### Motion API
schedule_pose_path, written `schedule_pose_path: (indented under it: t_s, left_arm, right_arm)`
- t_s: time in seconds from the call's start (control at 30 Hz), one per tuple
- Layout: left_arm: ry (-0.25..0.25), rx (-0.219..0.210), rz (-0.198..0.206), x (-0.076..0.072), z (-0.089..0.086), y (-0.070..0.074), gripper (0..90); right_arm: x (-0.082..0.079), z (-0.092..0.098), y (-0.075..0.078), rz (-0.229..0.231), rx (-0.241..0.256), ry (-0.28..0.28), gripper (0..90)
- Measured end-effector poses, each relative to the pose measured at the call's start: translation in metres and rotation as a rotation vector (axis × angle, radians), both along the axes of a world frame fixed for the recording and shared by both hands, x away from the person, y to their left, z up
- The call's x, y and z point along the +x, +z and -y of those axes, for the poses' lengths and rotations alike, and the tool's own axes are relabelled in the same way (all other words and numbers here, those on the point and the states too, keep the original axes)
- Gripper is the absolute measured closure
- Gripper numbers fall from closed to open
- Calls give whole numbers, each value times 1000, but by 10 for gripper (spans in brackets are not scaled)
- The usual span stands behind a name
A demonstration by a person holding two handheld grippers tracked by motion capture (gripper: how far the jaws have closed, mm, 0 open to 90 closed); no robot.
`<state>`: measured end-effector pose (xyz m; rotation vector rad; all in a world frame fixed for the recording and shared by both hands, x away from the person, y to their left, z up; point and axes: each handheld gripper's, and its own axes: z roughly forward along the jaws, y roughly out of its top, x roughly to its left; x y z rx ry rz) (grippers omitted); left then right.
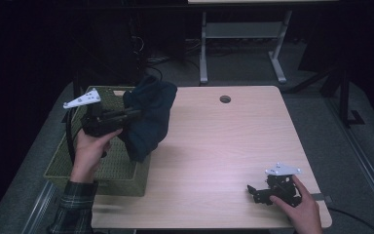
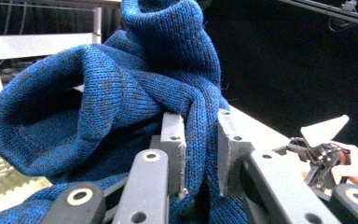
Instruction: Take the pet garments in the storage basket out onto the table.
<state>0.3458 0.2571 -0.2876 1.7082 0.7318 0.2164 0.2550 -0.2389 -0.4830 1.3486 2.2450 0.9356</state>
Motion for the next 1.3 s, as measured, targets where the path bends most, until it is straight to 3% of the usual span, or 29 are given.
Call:
schedule_pose_path:
  t_s: [0.67,0.93,1.3]
  left_arm:
    - [-136,30,-1,10,77,-6,756]
    - [-190,50,-33,16,113,-20,757]
    - [-232,130,-76,24,159,-50,757]
  right_arm:
    - [0,0,0,2,1,1,0]
    - [0,0,0,2,-1,1,0]
    - [0,0,0,1,-1,1,0]
